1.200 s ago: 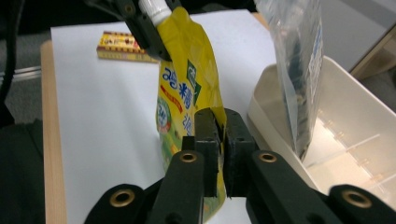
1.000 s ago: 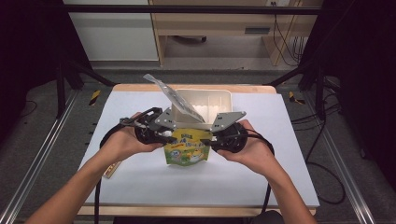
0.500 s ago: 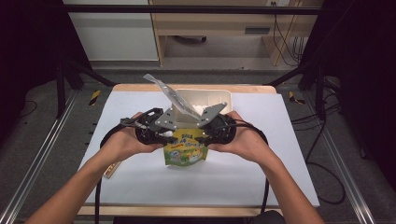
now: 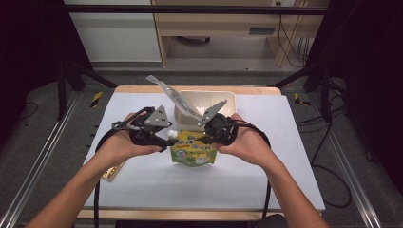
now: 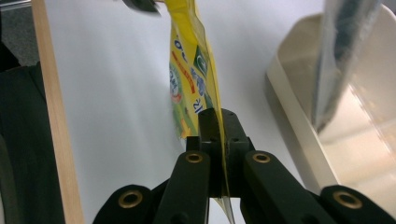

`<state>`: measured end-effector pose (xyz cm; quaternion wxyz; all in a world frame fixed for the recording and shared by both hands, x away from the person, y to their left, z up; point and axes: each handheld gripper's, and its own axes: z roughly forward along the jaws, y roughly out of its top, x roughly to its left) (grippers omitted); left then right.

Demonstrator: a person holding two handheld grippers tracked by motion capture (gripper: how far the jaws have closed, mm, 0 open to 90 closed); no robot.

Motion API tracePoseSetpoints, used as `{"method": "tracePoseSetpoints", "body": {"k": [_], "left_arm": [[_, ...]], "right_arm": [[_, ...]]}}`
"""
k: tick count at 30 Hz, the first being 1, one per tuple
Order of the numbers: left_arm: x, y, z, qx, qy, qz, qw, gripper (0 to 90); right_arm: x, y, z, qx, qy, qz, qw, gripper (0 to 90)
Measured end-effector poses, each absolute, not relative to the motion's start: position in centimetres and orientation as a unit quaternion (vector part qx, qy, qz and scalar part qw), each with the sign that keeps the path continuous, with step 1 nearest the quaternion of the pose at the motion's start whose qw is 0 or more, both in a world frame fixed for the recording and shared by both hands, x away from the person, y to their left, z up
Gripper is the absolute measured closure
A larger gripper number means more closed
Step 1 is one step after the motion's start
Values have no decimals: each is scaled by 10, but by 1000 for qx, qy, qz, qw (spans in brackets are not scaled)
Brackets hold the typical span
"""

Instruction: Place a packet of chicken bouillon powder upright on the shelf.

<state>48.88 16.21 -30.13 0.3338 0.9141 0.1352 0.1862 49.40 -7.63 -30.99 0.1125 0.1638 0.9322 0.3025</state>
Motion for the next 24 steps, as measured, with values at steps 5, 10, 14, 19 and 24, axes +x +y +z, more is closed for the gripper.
{"method": "tracePoseSetpoints", "body": {"k": [5, 10, 14, 19, 24], "left_arm": [[482, 182, -308, 888, 182, 196, 376, 232], [476, 190, -331, 877, 225, 220, 364, 131], [473, 190, -352, 869, 252, 222, 362, 109], [469, 189, -380, 863, 270, 229, 360, 105], [471, 198, -407, 843, 310, 226, 377, 94]], "right_arm": [[486, -95, -298, 200, 927, 298, 114, 900], [486, -124, -291, 245, 915, 301, 112, 900], [487, -142, -285, 269, 908, 299, 117, 900], [486, -163, -270, 305, 898, 289, 130, 900], [493, -176, -257, 346, 882, 285, 144, 900]]}}
